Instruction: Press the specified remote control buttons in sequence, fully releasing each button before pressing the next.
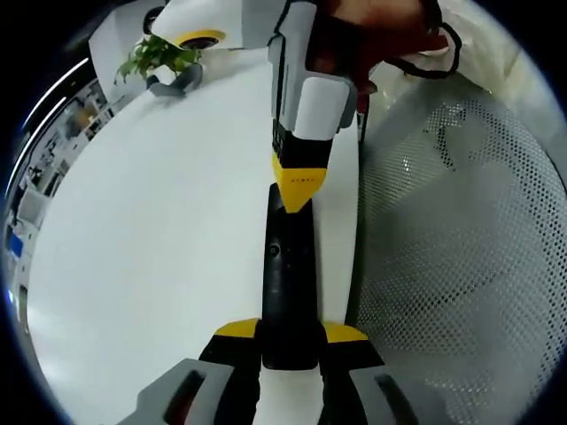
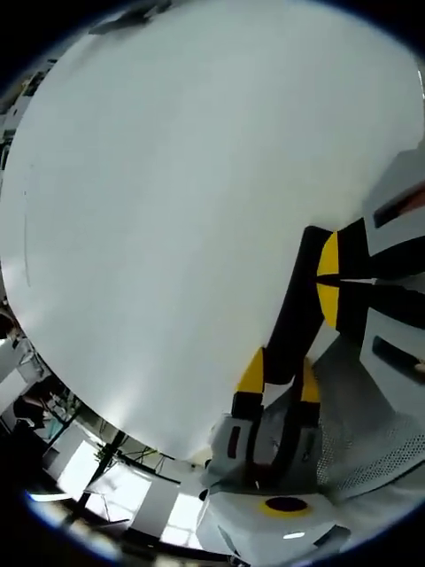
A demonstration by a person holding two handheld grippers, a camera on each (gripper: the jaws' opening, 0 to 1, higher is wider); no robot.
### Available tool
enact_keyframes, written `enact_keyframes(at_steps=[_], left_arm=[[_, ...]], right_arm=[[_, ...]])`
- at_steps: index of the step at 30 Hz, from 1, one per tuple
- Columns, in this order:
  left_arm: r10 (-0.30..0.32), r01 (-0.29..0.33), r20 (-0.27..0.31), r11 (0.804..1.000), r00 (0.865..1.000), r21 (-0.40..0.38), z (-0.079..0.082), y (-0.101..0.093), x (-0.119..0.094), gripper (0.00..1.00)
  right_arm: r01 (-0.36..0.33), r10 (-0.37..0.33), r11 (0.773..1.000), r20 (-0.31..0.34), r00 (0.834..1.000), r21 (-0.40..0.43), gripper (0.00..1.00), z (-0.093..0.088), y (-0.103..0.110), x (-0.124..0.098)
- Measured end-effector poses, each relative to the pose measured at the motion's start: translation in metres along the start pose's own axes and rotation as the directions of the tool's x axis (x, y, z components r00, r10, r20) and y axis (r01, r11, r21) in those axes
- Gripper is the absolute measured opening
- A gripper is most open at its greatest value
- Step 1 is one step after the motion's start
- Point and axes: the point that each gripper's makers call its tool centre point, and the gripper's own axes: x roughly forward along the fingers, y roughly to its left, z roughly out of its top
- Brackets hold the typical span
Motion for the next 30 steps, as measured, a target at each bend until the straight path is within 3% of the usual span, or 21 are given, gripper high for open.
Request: enact_keyframes(at_steps=[20,24,30], left_arm=[[0.004,-0.004,0.002,1.000,1.000,-0.014,0.0007,0.0009,0.0003,0.24],[0.006,-0.006,0.011,1.000,1.000,-0.014,0.0006,0.0007,0.0000,0.24],[0.007,-0.007,0.005,1.000,1.000,-0.008,0.0007,0.0005,0.0001,0.24]], right_arm=[[0.034,-0.034,0.999,-0.002,0.999,-0.009,0.00,0.0002,0.0012,0.0016],[0.011,-0.012,0.999,0.022,1.000,0.034,0.00,-0.0005,0.0003,0.0009],[0.006,-0.008,1.000,0.044,0.999,0.031,0.00,0.0001,0.0004,0.0013]])
